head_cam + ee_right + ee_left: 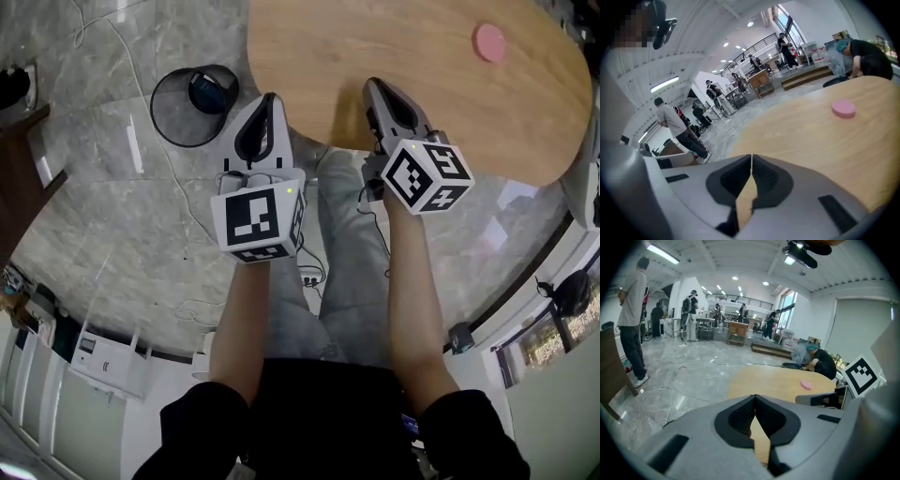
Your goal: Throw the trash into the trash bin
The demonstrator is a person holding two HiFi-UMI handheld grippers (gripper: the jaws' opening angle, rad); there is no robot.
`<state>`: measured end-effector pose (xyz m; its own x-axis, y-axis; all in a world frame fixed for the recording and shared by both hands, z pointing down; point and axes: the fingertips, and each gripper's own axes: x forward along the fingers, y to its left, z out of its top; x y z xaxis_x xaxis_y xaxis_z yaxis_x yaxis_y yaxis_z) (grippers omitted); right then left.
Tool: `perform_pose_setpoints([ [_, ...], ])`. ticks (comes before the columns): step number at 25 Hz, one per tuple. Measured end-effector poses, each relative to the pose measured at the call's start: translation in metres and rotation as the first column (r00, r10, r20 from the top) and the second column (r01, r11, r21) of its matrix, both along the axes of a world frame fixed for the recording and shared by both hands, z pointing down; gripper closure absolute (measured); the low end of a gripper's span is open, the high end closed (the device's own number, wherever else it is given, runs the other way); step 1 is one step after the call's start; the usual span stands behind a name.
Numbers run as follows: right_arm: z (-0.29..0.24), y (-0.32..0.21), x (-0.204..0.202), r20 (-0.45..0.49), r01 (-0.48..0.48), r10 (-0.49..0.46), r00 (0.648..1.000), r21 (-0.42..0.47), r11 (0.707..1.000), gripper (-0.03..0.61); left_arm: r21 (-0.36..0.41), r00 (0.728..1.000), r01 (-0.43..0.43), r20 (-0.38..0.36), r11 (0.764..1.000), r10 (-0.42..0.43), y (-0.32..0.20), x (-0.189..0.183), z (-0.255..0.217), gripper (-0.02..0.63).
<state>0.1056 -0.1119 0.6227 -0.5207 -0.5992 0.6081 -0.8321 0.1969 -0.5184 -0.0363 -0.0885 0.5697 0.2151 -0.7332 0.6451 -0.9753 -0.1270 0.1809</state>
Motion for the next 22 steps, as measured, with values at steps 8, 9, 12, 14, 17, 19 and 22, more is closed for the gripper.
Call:
perform_pose_setpoints([
  [8,-0.001,-0.009,0.117,-0.065,-0.103,0.104,0.992,0.024,0.994,0.563,-0.011,0.994,-0.110,0.000,0.994,0.110,-0.013,0.102,0.005,0.612],
  [9,0.000,-0.012,0.129,-0.077,-0.107,0.109,0.991,0.027,0.994,0.563,-0.011,0.993,-0.118,-0.001,0.993,0.118,-0.016,0.113,0.006,0.612],
  [12,0.004,-0.022,0.158,-0.111,-0.115,0.118,0.987,0.033,0.993,0.563,-0.010,0.990,-0.139,-0.007,0.990,0.139,-0.027,0.140,0.010,0.612],
  [14,0.006,-0.031,0.178,-0.133,-0.119,0.122,0.984,0.036,0.992,0.563,-0.011,0.988,-0.157,-0.009,0.988,0.157,-0.034,0.159,0.013,0.612],
  [17,0.009,-0.046,0.204,-0.155,-0.113,0.118,0.981,0.045,0.993,0.563,-0.010,0.983,-0.183,-0.011,0.983,0.183,-0.048,0.189,0.018,0.612],
  [19,0.013,-0.058,0.218,-0.172,-0.101,0.108,0.979,0.049,0.994,0.563,-0.009,0.980,-0.197,-0.012,0.980,0.197,-0.057,0.206,0.020,0.612],
  [22,0.018,-0.074,0.237,-0.225,-0.077,0.087,0.971,0.052,0.996,0.557,-0.009,0.977,-0.211,-0.016,0.977,0.211,-0.070,0.227,0.021,0.612],
])
